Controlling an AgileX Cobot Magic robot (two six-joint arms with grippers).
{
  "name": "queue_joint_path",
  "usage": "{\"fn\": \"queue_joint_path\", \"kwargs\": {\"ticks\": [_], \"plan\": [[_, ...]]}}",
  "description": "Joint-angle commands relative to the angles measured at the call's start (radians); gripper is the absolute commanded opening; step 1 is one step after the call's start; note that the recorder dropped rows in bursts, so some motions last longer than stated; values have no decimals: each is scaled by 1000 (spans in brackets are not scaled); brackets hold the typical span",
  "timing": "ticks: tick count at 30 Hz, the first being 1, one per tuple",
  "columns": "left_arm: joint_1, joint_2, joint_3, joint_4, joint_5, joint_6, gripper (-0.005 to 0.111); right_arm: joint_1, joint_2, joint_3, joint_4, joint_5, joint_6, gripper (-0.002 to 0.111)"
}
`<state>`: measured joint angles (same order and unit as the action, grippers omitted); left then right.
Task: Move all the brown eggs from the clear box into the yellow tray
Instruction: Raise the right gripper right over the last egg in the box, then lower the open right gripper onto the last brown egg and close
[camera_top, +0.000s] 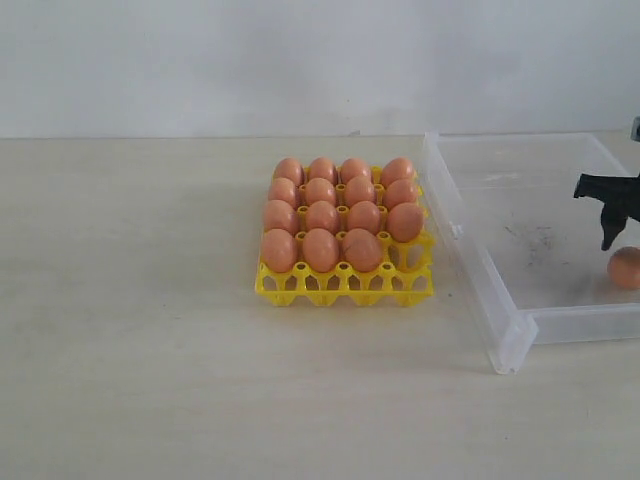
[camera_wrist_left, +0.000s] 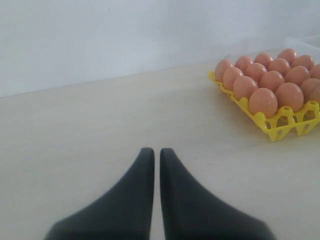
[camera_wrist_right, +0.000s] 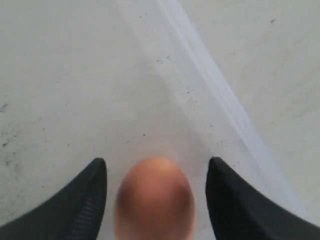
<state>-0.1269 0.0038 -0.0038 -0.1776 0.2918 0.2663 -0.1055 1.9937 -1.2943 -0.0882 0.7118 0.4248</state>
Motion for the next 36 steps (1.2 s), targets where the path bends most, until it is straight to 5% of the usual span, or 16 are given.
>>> {"fn": "queue_joint_path", "kwargs": {"ticks": [1, 11, 17, 27, 36], "plan": [[2, -4, 4, 2, -6, 5, 4, -24, 14, -4, -16, 37, -23, 38], [2, -4, 4, 2, -6, 5, 4, -24, 52, -4, 1, 70, -76, 38], [2, -4, 4, 2, -6, 5, 4, -24, 51, -22, 1, 184, -214, 64], [2, -4, 4, 2, -6, 5, 4, -24, -50, -54, 62, 195, -360, 64], [2, -4, 4, 2, -6, 5, 4, -24, -62, -54, 124, 241, -867, 64]]}}
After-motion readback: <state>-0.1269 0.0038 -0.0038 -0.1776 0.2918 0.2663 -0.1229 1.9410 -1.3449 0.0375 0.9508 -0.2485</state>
